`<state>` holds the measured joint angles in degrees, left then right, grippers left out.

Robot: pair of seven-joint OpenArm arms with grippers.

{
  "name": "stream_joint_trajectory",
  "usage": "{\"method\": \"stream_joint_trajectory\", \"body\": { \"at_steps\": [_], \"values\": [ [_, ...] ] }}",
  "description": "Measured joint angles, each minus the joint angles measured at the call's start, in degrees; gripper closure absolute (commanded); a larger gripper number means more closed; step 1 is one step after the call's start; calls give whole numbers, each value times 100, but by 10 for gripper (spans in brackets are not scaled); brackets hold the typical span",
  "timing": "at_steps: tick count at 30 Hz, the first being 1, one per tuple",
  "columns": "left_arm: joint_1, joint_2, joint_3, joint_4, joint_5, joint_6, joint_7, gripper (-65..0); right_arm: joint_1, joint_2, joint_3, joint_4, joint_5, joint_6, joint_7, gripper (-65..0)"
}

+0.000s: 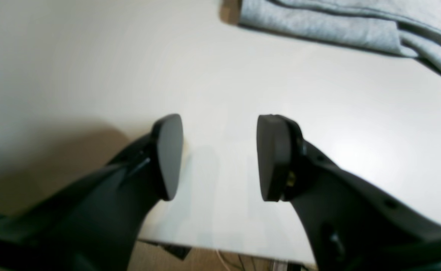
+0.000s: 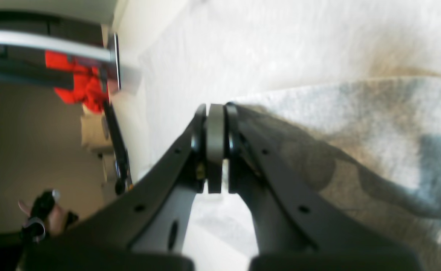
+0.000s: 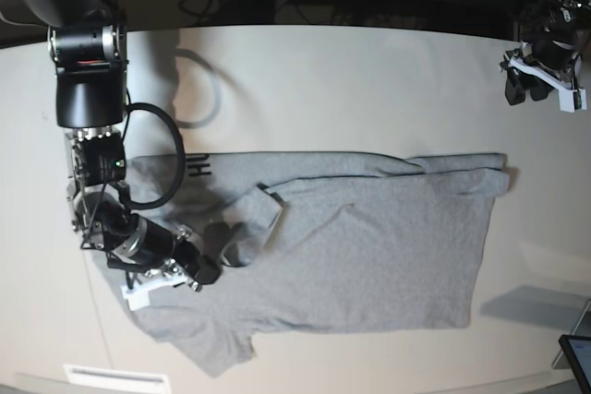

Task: Fold the T-shirt properly

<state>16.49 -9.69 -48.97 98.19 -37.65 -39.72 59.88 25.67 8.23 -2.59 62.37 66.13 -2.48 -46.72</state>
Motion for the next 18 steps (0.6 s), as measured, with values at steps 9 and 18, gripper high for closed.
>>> {"method": "stream_joint_trajectory", "body": {
  "at_steps": [9, 18],
  "values": [
    [83, 63, 0, 0, 13, 0, 7, -309, -13, 7, -7, -223, -4, 144, 535, 0],
    [116, 63, 0, 0, 15, 0, 7, -309, 317, -2, -4, -881, 7, 450, 693, 0]
  ]
}}
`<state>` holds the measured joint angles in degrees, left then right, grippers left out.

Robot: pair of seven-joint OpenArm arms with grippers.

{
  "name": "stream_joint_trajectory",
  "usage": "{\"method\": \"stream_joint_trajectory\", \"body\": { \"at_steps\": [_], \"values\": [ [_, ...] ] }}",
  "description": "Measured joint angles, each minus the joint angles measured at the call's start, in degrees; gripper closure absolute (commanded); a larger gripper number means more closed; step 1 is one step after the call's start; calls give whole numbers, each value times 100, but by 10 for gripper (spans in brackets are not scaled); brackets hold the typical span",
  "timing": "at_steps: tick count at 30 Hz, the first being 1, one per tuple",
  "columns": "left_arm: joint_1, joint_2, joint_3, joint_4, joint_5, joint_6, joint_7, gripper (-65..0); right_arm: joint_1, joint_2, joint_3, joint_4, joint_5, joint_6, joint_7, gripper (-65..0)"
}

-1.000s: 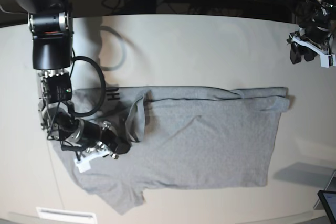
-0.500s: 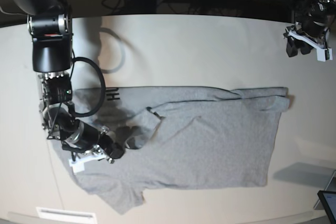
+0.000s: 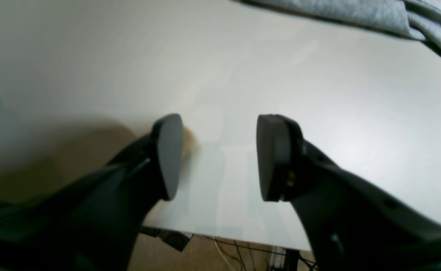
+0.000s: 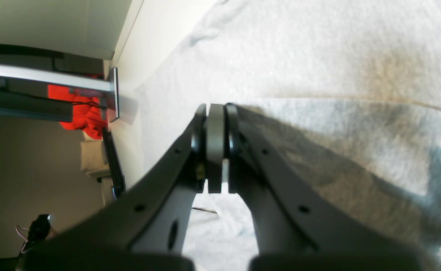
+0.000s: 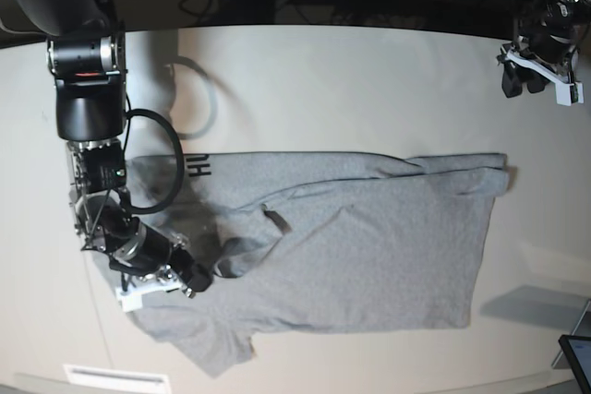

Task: Fold the T-shirt properly

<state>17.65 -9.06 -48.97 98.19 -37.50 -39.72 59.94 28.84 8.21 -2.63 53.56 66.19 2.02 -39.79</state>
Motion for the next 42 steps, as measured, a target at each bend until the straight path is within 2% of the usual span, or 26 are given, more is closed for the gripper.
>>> {"method": "stream_joint_trajectory", "body": {
  "at_steps": [3, 16, 27, 28, 30, 34, 36, 38, 40, 42],
  "values": [
    [20, 2, 0, 0, -2, 2, 0, -309, 48, -7, -2, -146, -13, 122, 160, 0],
    [46, 0, 0, 0, -4, 0, -2, -309, 98, 0, -2, -157, -13, 116, 741, 0],
    [48, 0, 0, 0, -4, 0, -2, -309, 101, -2, -2, -157, -11, 118, 997, -4],
    [48, 0, 0, 0, -2, 0, 0, -309, 98, -2, -2, -157, -13, 116, 994, -17],
    [46, 0, 0, 0, -2, 2, 0, -309, 96, -2, -2, -157, -13, 98, 994, -83],
    [46, 0, 0, 0, -4, 0, 0, -309, 74, -2, -2, -157, 9, 96, 997, -297],
    [46, 0, 0, 0, -4, 0, -2, -309, 11, -7, -2, -144, 13, -151, 990, -363],
    [44, 0, 0, 0, -2, 0, 0, -309, -76, -2, -2, -140, 9, -358, 981, -361],
    [39, 0, 0, 0, -4, 0, -2, -309, -142, 9, 0, -116, 11, -356, 990, -341],
    [31, 0, 15, 2, -2, 2, -2, -309, -280, 26, -2, 208, 2, -378, 925, -295]
  ]
}}
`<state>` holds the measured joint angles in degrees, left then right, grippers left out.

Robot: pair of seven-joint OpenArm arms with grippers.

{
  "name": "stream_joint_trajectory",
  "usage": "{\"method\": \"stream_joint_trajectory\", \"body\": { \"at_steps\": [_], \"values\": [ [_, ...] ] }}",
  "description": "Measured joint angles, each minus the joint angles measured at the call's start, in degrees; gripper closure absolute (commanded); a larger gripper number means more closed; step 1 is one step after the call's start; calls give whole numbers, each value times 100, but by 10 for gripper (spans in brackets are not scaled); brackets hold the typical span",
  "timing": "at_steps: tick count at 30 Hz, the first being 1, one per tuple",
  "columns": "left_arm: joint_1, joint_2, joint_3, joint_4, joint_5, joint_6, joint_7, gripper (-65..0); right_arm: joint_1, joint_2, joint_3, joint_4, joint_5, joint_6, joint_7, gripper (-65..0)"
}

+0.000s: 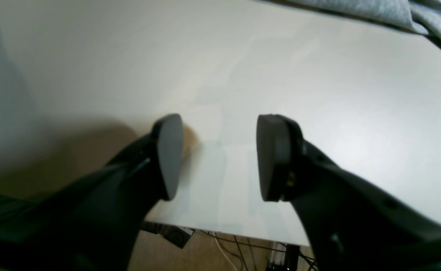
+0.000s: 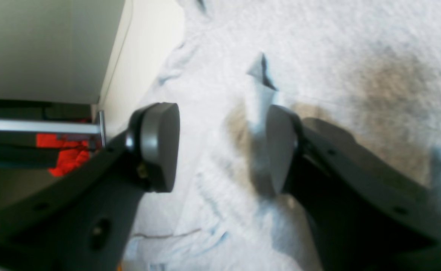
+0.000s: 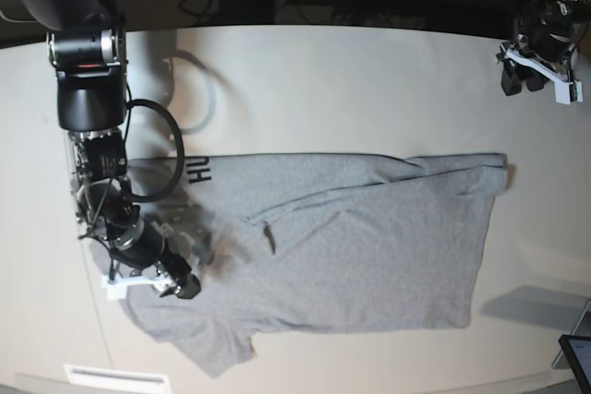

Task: Fold the T-shirt properly

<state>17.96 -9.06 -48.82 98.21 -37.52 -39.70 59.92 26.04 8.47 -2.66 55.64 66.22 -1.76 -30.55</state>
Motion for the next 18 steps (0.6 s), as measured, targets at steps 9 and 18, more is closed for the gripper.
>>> {"method": "stream_joint_trajectory", "body": {
  "at_steps": [9, 18],
  "values": [
    [35, -4, 7, 704, -26, -2, -455, -319, -734, 170, -15, 2022, 4, 61, -1414, -284],
    [-560, -197, -28, 452, -24, -2, -61, -370, -2061, 173, -2, 3447, -667, 42, -1790, -284]
  ]
}}
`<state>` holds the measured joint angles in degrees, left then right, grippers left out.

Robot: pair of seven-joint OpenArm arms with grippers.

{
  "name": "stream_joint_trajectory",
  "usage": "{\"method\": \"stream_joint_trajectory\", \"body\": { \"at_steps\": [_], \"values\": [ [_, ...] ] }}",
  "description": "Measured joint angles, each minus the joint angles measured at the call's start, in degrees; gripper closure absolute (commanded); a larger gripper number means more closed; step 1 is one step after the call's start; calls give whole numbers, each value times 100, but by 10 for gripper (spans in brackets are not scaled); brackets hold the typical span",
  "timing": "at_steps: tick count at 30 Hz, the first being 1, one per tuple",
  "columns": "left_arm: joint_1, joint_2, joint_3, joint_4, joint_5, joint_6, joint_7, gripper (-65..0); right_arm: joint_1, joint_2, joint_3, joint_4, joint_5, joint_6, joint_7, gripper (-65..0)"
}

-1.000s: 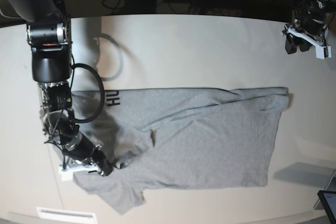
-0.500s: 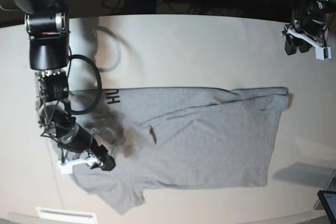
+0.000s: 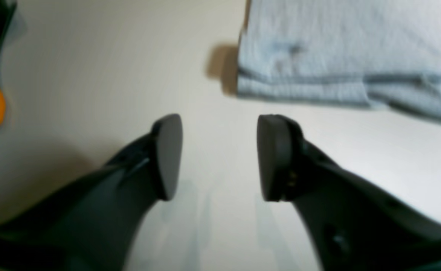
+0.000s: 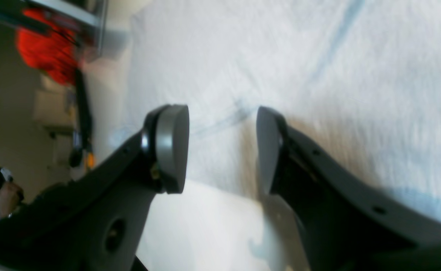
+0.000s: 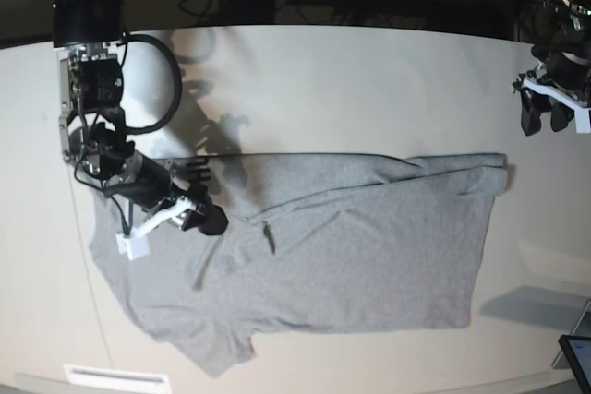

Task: Fold the T-shirt properly

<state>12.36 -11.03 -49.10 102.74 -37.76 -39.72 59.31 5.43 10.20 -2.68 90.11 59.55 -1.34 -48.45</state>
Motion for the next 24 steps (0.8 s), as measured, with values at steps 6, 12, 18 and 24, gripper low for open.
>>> {"method": "stream_joint_trajectory", "body": {
  "at_steps": [6, 12, 18, 24],
  "values": [
    [-850, 17, -455, -1003, 31, 4, 739, -375, -577, 166, 2, 306, -66, -4, -37, -284],
    [-1335, 63, -463, -1145, 4, 2, 850, -373, -822, 184, 33, 348, -44, 0, 0, -284],
    [-1836, 0, -448, -1886, 35, 2, 850, -373, -876, 181, 35, 348, -59, 0, 9, -284],
    [-2192, -90, -404, -2312, 48, 7, 839, -371, -879, 179, 26, 348, -59, 0, 9, -284]
  ]
}}
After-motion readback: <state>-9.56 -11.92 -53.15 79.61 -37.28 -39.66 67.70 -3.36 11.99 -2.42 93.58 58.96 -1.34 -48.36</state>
